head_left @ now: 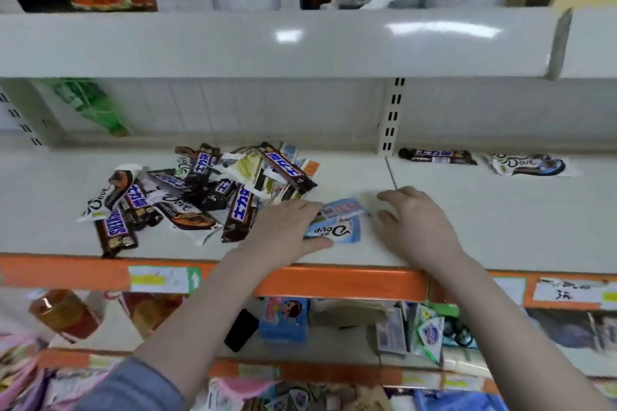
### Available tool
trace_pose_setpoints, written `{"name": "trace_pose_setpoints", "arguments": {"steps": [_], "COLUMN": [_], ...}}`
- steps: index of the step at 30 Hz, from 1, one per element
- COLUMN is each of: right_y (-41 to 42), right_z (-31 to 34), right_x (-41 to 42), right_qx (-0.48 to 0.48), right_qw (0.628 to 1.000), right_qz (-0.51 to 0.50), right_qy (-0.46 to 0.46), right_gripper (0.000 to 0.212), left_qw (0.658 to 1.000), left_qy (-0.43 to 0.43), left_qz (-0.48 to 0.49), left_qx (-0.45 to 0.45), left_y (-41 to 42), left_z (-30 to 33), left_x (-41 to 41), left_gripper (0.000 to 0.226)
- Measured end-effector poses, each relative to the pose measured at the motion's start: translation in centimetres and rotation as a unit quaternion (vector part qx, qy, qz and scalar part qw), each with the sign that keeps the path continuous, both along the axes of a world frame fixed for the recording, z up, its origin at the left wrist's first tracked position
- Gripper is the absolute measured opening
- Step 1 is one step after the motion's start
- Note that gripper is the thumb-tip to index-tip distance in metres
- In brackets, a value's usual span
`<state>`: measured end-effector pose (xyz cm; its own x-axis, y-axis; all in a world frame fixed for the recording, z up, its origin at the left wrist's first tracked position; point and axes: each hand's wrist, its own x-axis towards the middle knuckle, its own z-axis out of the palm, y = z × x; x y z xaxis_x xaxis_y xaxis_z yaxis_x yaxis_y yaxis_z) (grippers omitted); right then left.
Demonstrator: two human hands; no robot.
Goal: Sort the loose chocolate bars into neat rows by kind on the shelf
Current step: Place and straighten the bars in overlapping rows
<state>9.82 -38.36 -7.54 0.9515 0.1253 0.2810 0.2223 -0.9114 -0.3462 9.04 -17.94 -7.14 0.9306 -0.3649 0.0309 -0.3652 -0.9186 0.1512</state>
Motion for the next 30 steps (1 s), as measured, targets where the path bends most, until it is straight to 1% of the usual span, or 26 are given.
{"name": "trace_pose_setpoints", "arguments": {"steps": [3,6,11,13,17,20,22,24,26,28,30], "right_y": [0.1,0.4,1.4,2.2,4.2,6.0,7.3,8.7,10.0,11.0,11.7], "right_z": [-0.2,-0.2,-0.1,0.2,0.7,0.9,1.0,1.2,1.4,1.5,1.7], "right_x": [1.2,2.6,5.1,6.2,8.8,10.5,11.2,11.8,12.5,13.3,14.0], "right_qx": [0.003,-0.001,0.007,0.016,0.051,0.081,0.101,0.121,0.133,0.135,0.136], "right_qw": [1.0,1.0,0.999,0.998,0.994,0.989,0.985,0.979,0.972,0.966,0.96], "right_qz": [-0.012,-0.008,0.019,0.03,0.07,0.1,0.104,0.114,0.133,0.151,0.166], "right_qy": [0.012,0.025,0.041,0.044,0.063,0.072,0.092,0.118,0.142,0.163,0.179], "right_gripper": [0.036,0.036,0.034,0.033,0.031,0.027,0.025,0.028,0.038,0.051,0.061], "left_qw": [1.0,0.999,0.995,0.996,0.996,0.989,0.986,0.984,0.98,0.979,0.976], "left_qy": [-0.001,0.008,0.046,0.041,0.018,0.005,-0.004,-0.018,-0.025,-0.035,-0.044], "left_qz": [-0.023,-0.021,-0.002,0.019,0.078,0.144,0.163,0.178,0.194,0.2,0.207], "left_qx": [0.022,0.045,0.087,0.076,0.025,-0.023,-0.029,-0.021,-0.024,-0.027,-0.044], "left_y": [-0.2,-0.4,0.1,0.6,1.9,3.0,3.2,3.3,3.3,3.3,3.3], "left_z": [0.6,0.9,1.4,1.2,0.6,0.3,-0.2,-0.7,-1.0,-1.1,-1.0], "left_x": [1.1,1.5,1.6,1.4,1.0,0.8,0.7,0.7,0.8,0.7,0.7], "left_gripper": [0.059,0.052,0.052,0.048,0.043,0.044,0.049,0.055,0.056,0.054,0.046]}}
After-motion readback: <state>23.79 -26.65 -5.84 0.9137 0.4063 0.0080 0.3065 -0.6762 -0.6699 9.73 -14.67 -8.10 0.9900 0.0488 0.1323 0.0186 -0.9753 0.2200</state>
